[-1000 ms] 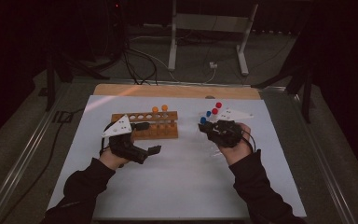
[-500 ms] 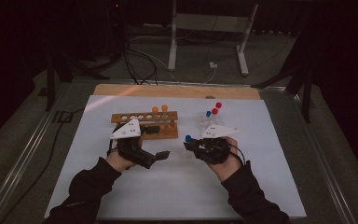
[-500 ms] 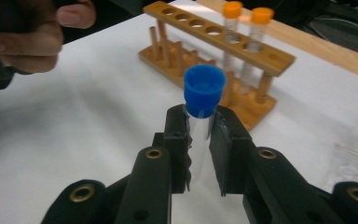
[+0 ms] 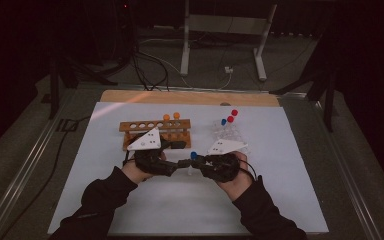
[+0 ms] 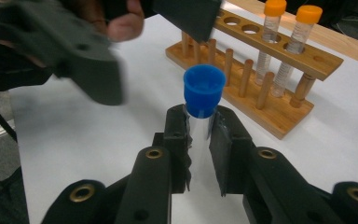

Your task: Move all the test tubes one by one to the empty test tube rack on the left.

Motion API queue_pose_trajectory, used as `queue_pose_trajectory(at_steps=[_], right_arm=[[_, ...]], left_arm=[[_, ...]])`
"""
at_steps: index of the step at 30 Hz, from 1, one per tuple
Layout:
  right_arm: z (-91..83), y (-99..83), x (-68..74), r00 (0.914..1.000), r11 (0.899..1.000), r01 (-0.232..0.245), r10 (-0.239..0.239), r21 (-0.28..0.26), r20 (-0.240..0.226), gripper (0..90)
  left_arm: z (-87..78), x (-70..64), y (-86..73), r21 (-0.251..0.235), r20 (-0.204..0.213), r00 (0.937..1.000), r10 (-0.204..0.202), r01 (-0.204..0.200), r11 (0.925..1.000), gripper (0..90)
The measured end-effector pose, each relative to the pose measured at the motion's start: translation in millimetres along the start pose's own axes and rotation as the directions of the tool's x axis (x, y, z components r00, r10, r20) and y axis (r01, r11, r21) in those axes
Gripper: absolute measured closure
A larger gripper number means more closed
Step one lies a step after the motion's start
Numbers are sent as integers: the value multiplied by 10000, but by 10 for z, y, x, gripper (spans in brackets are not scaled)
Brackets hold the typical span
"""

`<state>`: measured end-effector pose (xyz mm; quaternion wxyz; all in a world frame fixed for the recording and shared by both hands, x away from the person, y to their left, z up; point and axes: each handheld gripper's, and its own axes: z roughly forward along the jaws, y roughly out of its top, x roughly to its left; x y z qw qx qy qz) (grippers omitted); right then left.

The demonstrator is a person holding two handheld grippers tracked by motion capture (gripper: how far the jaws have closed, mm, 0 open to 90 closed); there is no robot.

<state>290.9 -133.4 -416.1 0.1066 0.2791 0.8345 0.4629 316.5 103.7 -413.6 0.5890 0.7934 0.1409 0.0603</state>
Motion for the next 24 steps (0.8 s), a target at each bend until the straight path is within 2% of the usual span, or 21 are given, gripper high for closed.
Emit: queue_pose_trajectory(at_steps=[8,13,19,24], right_arm=[[5,10,28,9999,10000,49,-49,-4,-95,767],[0,15,33,9999,10000,56,-57,-47,-93,767],[2,8,27,10000,10000,29,-29,-63,-63,767],[-2,8,31,10000,10000,23,-24,-87,-70,766]], left_arm=[[82,-11,27,112,-51,9997,238,-237,9997,574],[123,-5,19,250,124,9996,268,-271,9993,667],[138,-11,16,306,243,9990,367,-374,9988,753],[128,-9,30,338,275,9986,446,-455,9984,767]])
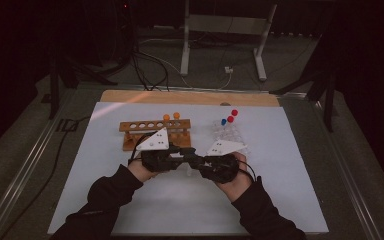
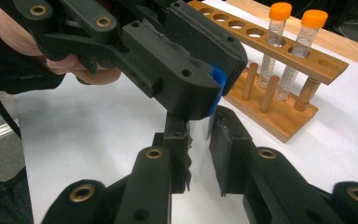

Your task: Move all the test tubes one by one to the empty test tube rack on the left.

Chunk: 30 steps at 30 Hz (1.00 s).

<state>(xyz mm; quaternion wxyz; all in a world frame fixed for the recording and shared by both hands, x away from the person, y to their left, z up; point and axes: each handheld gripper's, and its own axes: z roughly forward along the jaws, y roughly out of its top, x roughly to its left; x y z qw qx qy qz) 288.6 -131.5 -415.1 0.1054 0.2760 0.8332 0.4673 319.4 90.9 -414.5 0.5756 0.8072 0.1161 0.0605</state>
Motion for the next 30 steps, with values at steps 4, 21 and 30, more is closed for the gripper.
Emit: queue_pose_trajectory(at_steps=[4,21,30], right_arm=[[-10,3,6,10000,10000,-12,12,-87,-35,765],[-123,0,-6,9989,9912,440,-420,-1245,187,364],[-166,-52,-63,9948,9920,-223,343,-1241,954,114]], left_arm=[[-14,-5,14,-21,-2,10000,-3,3,10000,771],[-141,35,95,57,-284,9996,91,-90,9999,775],[-227,74,174,59,-436,9988,201,-198,9998,774]])
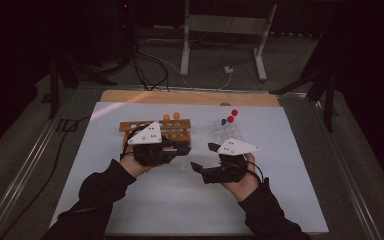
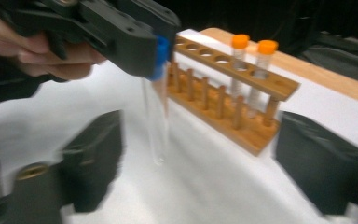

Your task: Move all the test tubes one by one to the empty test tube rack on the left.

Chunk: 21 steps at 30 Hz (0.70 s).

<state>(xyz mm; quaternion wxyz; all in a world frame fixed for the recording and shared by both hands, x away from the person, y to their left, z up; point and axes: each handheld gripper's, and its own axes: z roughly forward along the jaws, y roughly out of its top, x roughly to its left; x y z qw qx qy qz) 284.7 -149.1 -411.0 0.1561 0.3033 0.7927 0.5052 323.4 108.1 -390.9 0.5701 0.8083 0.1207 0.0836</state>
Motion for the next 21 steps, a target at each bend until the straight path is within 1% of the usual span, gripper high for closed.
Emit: queue_pose_trajectory(at_steps=[1,3,5,6,10,13,15,19,20,21], right_arm=[[-11,-3,-3,10000,10000,-24,24,-32,47,106],[-22,-7,-14,9998,9997,-172,174,-143,89,6],[-42,-12,-28,10000,9998,-90,90,-163,-28,0],[-52,-13,-35,9998,9997,-169,167,-200,-122,0],[-77,-13,-49,9995,9993,-232,226,-279,-220,0],[-88,-12,-57,9996,9992,-260,255,-316,-153,0],[-96,-12,-65,9992,9986,-368,363,-375,-156,0],[-101,-14,-74,9994,9987,-336,331,-375,-140,0],[-101,-14,-72,9994,9989,-309,304,-356,-133,0],[-102,-15,-70,9997,9990,-230,226,-372,-106,0]], left_arm=[[-13,9,11,-6,-40,10000,3,-3,10000,774],[-40,30,30,-31,-125,9999,10,-10,10000,774],[-65,56,47,-28,-222,9997,-29,28,10000,774],[-80,69,55,1,-264,9996,6,-6,10000,774],[-152,125,95,-105,-526,9986,-24,18,9999,774],[-206,181,124,-142,-721,9974,-62,52,9999,774],[-239,215,141,-122,-888,9960,-49,38,9999,774],[-297,289,169,-126,-1169,9931,-68,54,9999,774],[-307,308,173,-175,-1215,9925,-140,120,9998,774],[-319,327,178,-144,-1325,9911,-116,97,9998,774]])
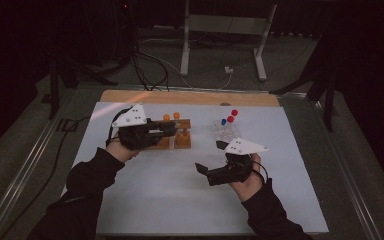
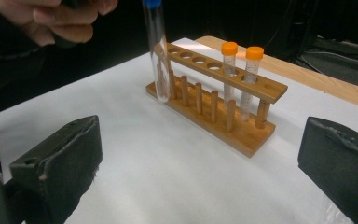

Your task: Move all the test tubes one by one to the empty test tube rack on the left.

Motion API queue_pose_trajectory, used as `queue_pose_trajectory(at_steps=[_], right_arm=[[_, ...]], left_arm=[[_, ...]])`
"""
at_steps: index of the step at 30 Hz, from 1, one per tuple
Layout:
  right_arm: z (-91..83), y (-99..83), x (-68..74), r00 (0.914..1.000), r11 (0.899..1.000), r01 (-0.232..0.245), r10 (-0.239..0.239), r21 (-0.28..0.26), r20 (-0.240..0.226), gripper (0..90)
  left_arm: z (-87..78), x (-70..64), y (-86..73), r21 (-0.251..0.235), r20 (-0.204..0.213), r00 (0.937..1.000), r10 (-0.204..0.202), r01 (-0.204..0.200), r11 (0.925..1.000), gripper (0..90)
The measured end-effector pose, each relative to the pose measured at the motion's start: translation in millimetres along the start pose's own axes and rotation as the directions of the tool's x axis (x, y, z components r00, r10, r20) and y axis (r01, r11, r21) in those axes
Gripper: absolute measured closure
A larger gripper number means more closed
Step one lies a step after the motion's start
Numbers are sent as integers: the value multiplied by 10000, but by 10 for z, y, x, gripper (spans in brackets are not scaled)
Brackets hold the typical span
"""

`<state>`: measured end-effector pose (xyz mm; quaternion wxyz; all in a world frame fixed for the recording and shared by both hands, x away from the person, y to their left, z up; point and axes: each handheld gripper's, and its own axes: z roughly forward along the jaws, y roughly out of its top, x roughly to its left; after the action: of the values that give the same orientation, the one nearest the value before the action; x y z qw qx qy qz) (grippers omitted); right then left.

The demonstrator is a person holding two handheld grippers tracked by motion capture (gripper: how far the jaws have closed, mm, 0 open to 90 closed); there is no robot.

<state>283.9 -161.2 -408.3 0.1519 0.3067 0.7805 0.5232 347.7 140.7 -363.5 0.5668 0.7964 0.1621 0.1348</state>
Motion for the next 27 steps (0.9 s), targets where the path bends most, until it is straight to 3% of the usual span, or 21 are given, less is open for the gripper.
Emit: queue_pose_trajectory(at_steps=[7,15,20,27], right_arm=[[-12,6,16,9999,9999,106,-105,-52,89,0],[-26,14,23,9999,9998,147,-146,-125,69,0],[-31,21,36,9998,9997,189,-189,-138,23,0],[-48,31,44,9998,9996,218,-218,-204,-1,0]], left_arm=[[-54,127,37,-136,-468,9988,-114,107,9999,774],[-107,276,45,-337,-1092,9933,-388,353,9988,774],[-87,368,18,-311,-1475,9878,-495,454,9985,774],[-55,523,-19,-419,-2168,9739,-668,591,9974,774]])
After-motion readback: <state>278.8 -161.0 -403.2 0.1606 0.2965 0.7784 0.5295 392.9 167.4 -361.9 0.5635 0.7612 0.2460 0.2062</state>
